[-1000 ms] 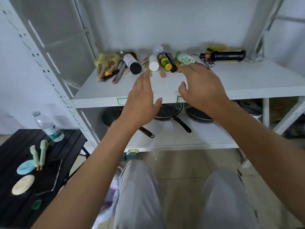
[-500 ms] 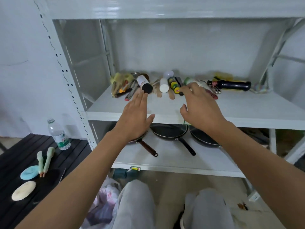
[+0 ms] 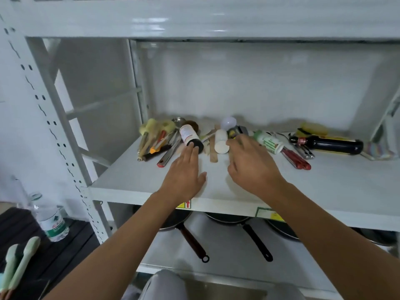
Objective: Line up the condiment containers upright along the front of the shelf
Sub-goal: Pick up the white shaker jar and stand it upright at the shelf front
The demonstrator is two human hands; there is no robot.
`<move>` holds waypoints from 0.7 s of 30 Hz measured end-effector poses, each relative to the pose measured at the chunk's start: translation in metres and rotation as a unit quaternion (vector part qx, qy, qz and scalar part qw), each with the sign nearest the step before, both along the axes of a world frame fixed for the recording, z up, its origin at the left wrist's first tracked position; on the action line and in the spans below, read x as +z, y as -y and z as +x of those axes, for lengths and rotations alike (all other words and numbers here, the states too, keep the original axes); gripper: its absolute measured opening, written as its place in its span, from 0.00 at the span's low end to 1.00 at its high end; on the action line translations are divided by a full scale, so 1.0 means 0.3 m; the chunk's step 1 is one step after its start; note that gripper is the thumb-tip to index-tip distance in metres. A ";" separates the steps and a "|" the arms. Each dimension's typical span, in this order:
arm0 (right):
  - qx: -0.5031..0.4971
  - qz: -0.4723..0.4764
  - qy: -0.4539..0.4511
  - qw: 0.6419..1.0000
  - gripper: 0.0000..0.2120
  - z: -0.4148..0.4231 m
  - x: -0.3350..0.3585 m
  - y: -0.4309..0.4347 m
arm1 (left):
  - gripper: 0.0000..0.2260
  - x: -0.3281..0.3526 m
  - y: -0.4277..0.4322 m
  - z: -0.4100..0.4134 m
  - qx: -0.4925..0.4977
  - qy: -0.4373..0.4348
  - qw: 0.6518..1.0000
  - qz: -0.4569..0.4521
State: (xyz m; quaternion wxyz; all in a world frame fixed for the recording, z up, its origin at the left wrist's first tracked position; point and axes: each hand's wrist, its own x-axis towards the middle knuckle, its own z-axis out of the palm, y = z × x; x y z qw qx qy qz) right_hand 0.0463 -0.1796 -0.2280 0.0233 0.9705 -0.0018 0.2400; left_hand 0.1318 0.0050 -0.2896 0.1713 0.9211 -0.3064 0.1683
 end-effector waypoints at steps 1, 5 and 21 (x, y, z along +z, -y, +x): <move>-0.001 0.000 0.001 1.000 0.23 0.015 0.005 0.000 | 0.36 0.002 0.004 0.025 0.002 -0.005 1.000 0.003; -0.004 0.006 0.000 1.000 0.25 0.085 0.008 0.013 | 0.35 0.007 0.027 0.159 0.016 -0.001 0.999 0.029; 0.010 -0.032 0.025 0.999 0.24 0.327 -0.142 0.036 | 0.28 -0.010 0.095 0.595 -0.033 0.231 0.923 0.306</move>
